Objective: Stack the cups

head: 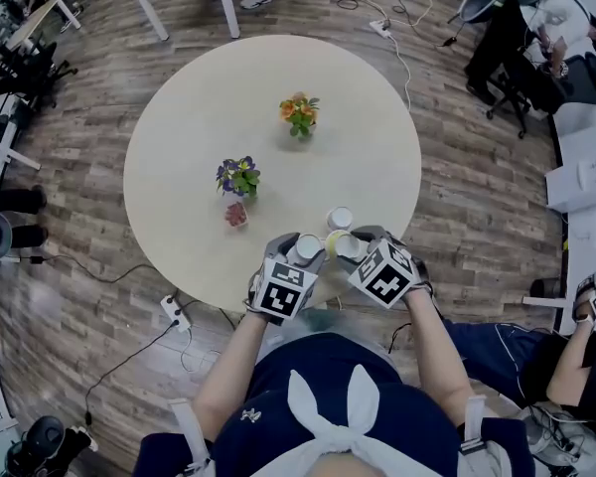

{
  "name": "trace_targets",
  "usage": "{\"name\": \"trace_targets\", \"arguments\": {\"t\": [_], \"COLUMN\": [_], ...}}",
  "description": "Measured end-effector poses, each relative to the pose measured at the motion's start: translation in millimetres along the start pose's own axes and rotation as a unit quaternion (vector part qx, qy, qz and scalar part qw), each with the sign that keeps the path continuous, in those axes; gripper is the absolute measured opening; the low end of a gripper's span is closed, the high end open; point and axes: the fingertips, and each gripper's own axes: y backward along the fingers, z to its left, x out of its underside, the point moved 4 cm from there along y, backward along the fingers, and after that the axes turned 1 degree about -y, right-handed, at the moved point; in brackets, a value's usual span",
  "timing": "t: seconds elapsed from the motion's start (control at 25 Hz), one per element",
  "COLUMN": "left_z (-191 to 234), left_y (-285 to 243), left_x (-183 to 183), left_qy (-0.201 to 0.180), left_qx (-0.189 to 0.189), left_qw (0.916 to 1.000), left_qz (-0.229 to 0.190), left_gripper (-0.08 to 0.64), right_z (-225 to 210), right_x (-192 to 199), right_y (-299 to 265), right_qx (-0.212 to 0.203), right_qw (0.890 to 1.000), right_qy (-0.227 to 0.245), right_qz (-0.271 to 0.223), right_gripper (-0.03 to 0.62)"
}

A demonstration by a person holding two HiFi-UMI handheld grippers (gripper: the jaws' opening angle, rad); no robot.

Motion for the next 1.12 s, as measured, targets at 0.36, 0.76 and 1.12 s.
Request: {"name": "trace_targets", "arguments": {"t": [0.36, 0.76, 1.12], "left_z": [1.2, -0.6, -0.2], "left_y": [-0.2, -0.4, -2.1], "left_x": [1.2, 1.9, 2.3], "left_qy": [-0.001, -0.003, 0.001], "left_qx": [0.002, 0.004, 0.014], "left_qw": [1.0000, 1.0000, 0.9999], "left_qz": [0.001, 0.004, 0.007], "left_gripper": [0.261, 0.261, 0.262], "right_z": [0.8, 0.0, 0.4], "right_x": [-0.5, -0.9, -2.1], "right_y": [-5.1, -6.0, -5.1], "right_qx": [-0.023, -0.028, -0.036], "right_qw": [0.999, 0.999, 0.998], "right_qy": [-0.025, -0.035, -0.039], "right_qz": [-0.016, -0.026, -0.041], "right_gripper": [0.235, 0.235, 0.281]}}
